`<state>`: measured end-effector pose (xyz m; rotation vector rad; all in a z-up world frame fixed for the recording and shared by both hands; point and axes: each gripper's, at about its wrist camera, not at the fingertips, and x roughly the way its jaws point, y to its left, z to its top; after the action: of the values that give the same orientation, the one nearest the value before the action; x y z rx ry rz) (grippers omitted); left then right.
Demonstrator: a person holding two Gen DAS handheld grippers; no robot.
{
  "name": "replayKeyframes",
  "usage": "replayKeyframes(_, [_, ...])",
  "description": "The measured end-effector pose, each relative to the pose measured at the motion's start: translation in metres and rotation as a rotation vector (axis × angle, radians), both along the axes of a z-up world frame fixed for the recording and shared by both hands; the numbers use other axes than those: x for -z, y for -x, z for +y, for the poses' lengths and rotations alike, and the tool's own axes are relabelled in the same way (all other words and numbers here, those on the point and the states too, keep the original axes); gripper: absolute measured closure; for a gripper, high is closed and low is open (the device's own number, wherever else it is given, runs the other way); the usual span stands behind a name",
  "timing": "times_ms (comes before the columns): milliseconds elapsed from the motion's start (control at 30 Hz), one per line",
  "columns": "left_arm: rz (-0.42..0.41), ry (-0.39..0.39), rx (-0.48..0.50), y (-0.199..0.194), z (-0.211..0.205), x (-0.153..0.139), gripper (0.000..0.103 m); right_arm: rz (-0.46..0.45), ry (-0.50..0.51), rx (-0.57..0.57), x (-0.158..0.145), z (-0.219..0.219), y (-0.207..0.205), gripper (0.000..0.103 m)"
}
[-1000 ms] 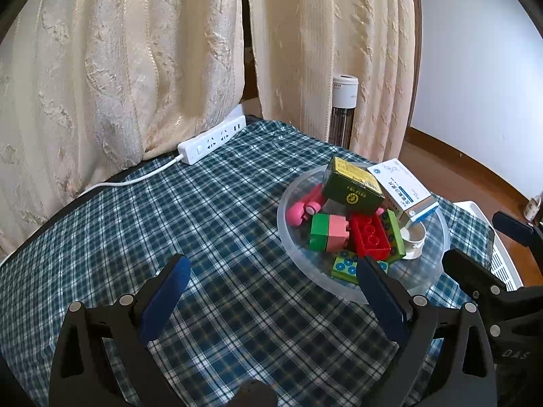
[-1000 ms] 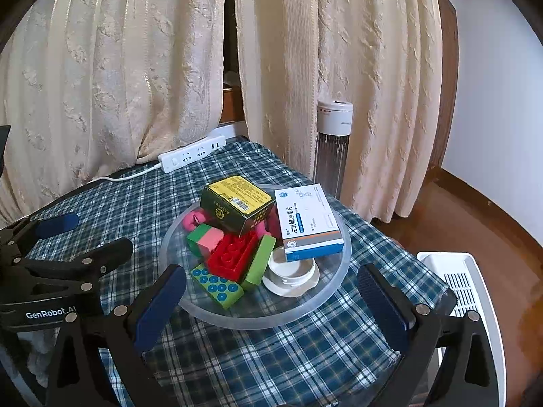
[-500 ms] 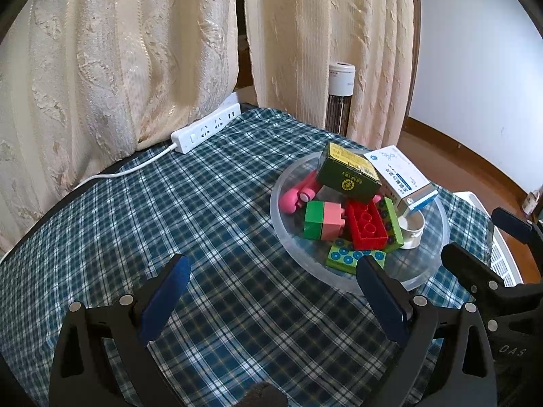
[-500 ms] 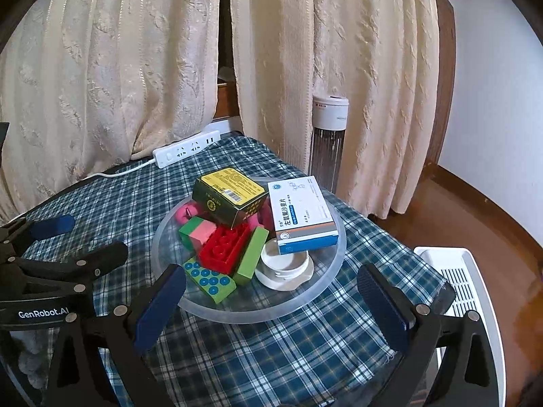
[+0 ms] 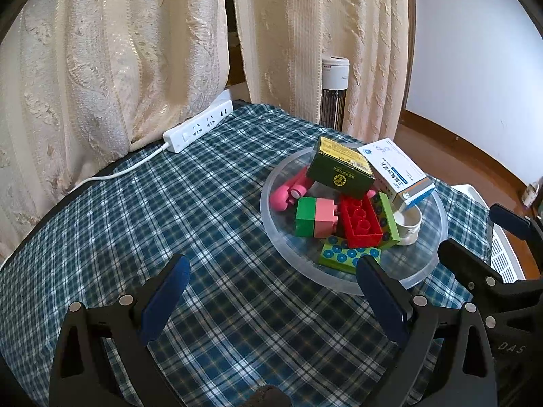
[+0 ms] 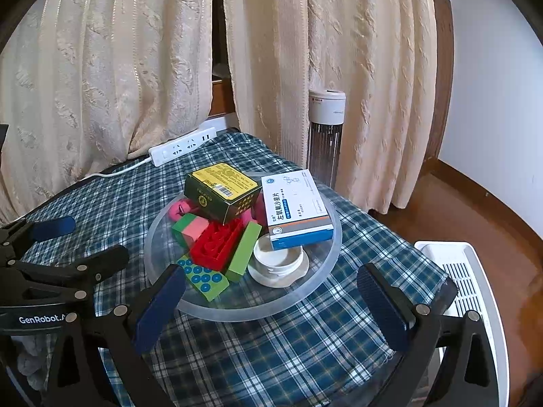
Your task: Organize objects
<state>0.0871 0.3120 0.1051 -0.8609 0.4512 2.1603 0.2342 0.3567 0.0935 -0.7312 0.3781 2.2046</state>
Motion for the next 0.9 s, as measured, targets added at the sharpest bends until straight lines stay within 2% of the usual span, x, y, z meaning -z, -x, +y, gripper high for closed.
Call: replayKeyframes(900, [-0.023, 0.010, 0.018, 0.0054, -0.0016, 0.0052, 0.004, -0.001, 0.010, 0.000, 0.0045, 0.0016, -0.0034, 0.000])
